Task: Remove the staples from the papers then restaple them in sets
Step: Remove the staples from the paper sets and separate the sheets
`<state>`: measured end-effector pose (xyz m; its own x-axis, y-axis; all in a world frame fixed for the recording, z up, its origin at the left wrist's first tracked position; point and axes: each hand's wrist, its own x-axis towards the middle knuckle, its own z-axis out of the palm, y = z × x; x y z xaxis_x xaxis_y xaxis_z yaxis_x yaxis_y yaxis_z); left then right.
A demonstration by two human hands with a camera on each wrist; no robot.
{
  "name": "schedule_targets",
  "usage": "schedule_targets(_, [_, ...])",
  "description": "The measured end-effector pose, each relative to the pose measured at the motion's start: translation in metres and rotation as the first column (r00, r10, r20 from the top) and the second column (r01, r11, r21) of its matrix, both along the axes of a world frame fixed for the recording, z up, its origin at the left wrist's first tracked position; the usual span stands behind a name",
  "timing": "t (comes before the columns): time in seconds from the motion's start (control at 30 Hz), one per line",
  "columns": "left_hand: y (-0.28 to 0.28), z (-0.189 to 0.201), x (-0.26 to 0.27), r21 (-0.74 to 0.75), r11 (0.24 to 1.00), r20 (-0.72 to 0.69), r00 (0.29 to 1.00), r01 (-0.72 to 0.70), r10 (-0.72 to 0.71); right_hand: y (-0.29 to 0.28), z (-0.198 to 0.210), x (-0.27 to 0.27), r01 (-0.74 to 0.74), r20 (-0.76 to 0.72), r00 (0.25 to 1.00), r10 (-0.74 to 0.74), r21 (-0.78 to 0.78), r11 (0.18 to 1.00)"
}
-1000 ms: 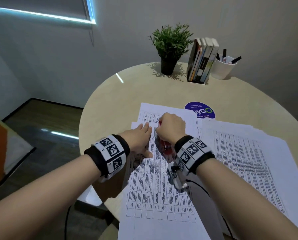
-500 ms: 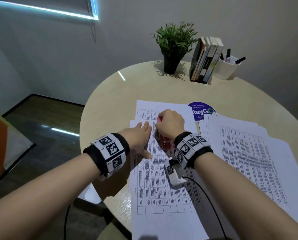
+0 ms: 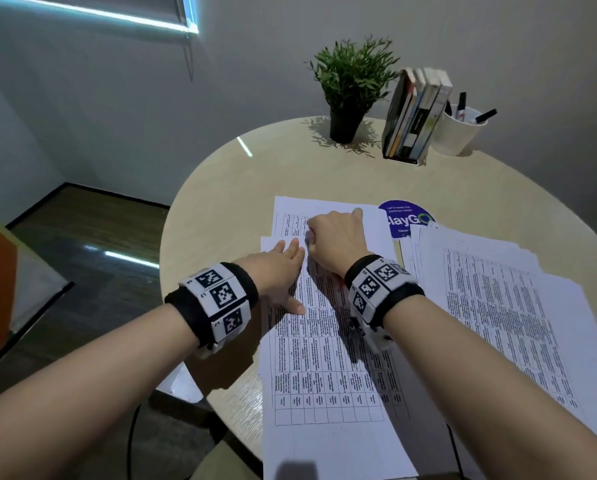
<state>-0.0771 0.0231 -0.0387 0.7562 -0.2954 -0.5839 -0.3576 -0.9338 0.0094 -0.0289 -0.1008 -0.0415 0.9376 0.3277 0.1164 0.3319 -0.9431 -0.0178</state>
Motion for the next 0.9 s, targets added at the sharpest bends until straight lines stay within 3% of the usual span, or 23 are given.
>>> schedule_targets(0.13, [0.002, -0.003, 0.002, -0.002, 1.000, 0.000, 1.000, 0.006, -0.006, -0.005, -0.008, 0.008, 0.195, -0.147, 0.976, -0.158, 0.283, 0.939])
schedule_targets(0.3, [0.002, -0.004, 0.002, -0.015, 1.000, 0.010, 1.000, 0.007, -0.007, -0.003, -0.011, 0.009, 0.235, -0.198, 0.964, -0.175, 0.338, 0.911])
schedule_targets(0.63, [0.005, -0.002, 0.007, -0.067, 0.998, 0.035, 0.999, 0.005, -0.003, -0.025, -0.002, 0.019, 0.438, -0.381, 0.893, -0.241, 0.609, 0.661])
schedule_targets(0.77, [0.015, 0.001, 0.022, -0.223, 0.970, 0.229, 0.962, -0.094, 0.146, -0.058, 0.002, 0.011, 0.423, -0.366, 0.905, -0.220, 0.701, 0.575])
schedule_targets(0.9, [0.021, 0.005, 0.043, -0.242, 0.942, 0.184, 0.942, -0.235, 0.282, -0.103, 0.012, -0.001, 0.445, -0.353, 0.894, -0.278, 0.776, 0.447])
